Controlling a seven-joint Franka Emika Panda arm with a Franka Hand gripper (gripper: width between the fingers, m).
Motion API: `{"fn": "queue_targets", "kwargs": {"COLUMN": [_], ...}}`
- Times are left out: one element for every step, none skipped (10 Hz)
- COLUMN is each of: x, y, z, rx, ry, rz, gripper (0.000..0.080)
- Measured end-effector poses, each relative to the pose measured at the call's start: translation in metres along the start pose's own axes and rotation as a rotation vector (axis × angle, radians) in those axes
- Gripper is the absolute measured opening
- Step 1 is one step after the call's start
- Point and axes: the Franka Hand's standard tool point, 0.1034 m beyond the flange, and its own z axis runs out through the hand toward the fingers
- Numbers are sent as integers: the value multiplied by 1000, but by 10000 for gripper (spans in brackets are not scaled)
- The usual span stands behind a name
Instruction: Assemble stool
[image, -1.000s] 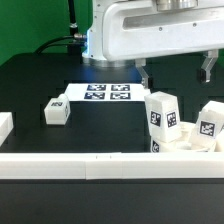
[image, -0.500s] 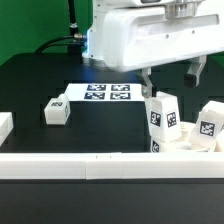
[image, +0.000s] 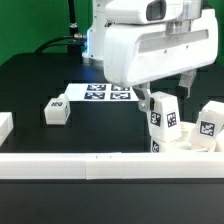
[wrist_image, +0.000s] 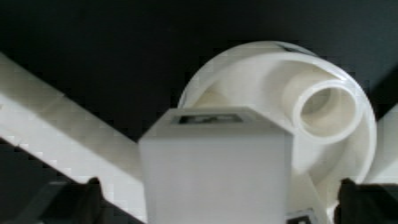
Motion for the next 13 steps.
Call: {"fn": "queue_targets", "kwargs": {"x": [-1,0,0,-1,-1,-1,-1,-1,-1,0,0,1,1], "y": [0,0,-1,0,1,1,1,1,1,0,-1,-1,-2], "z": [3,4,4,4,4,3,3,4,4,4,4,4,5], "rx": [-3,-4,-5,-5,-5,-5,-5,-4,-4,-1,-1,2,9], "ry": [0,2,2,2,2,2,2,2,2,3,4,5,8], "rz": [4,7,11,13,21,42,49,109,192,288,410,528,689], "gripper": [649,649,627,627,454,335,335,335,335,335,335,335,335]}}
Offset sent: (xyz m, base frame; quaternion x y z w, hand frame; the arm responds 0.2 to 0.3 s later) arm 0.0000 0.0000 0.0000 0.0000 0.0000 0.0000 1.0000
